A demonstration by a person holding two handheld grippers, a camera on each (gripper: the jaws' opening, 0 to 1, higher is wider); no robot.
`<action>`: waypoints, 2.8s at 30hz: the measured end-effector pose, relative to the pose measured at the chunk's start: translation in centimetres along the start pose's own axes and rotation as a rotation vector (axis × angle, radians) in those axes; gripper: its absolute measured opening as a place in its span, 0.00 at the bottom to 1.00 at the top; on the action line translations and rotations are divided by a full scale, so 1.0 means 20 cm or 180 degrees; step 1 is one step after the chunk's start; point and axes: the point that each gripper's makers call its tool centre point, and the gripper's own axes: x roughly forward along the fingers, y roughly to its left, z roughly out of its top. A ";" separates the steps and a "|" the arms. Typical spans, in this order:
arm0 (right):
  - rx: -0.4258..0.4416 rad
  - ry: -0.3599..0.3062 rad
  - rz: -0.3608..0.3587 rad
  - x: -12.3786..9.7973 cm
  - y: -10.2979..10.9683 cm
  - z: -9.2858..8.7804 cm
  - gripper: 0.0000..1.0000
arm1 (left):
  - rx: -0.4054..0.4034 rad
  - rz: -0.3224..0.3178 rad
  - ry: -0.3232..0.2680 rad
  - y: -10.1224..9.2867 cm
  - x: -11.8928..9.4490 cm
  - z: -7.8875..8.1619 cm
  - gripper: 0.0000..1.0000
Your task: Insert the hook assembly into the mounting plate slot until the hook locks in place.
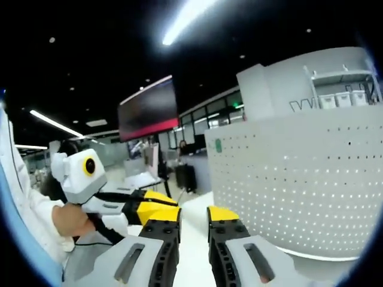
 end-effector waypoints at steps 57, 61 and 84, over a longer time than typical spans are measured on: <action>-0.0342 -0.0246 -0.0624 -0.17 -0.21 0.16 0.64 | 0.0153 0.1129 -0.0396 0.81 0.45 0.31 0.04; -0.0324 -0.0260 -0.0633 -0.19 -0.22 0.16 0.64 | 0.0187 0.1196 -0.0381 0.86 0.50 0.30 0.03; -0.0335 -0.0141 -0.0729 -0.21 -0.25 0.14 0.63 | 0.0064 0.1366 -0.0376 0.94 0.57 0.21 0.03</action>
